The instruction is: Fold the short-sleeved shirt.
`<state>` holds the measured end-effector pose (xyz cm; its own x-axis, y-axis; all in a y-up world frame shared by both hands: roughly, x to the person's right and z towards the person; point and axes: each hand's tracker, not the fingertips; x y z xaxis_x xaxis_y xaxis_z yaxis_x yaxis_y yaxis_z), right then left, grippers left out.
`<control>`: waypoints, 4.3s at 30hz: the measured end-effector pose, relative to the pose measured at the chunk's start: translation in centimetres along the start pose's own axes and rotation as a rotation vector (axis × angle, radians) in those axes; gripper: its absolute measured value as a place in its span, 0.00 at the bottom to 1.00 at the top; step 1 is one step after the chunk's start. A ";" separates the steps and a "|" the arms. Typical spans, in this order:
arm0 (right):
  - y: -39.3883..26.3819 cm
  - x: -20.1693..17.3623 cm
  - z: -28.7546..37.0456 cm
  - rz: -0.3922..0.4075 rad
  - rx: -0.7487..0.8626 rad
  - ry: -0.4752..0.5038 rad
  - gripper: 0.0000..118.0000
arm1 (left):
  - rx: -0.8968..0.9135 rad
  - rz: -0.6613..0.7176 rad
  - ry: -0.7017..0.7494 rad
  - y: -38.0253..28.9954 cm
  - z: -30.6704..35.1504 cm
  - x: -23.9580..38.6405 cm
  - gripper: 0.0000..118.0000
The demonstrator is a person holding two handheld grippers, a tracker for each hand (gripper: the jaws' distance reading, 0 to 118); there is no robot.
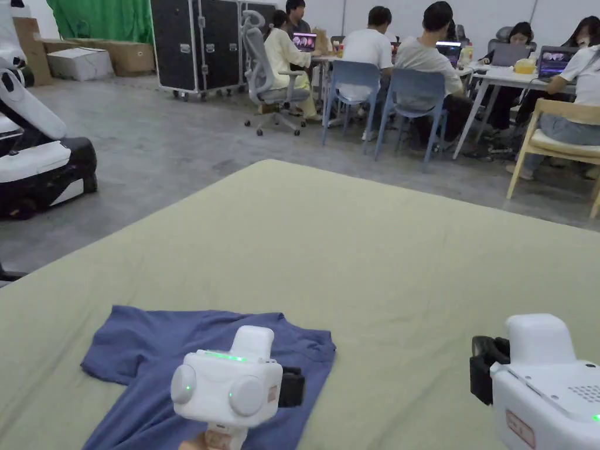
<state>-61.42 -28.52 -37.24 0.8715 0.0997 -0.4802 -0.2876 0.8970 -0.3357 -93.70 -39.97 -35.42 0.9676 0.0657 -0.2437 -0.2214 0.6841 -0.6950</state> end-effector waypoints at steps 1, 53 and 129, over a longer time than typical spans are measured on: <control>-0.9 0.6 -1.0 -0.008 -0.027 0.004 0.02 | -0.032 -0.006 0.007 -0.4 -2.4 0.5 0.87; -17.7 29.0 29.5 -0.418 -0.028 -0.493 0.02 | -0.494 -1.121 -0.985 -21.7 8.7 57.2 0.22; -23.0 39.8 6.2 -0.395 -0.704 -0.377 0.28 | -0.135 -0.126 -0.358 -1.8 1.6 23.7 0.03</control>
<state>-17.66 -42.55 -43.63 0.9958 0.0859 0.0327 -0.0080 0.4356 -0.9001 -70.14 -38.47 -38.84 0.9639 0.2527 0.0837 -0.0891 0.6026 -0.7930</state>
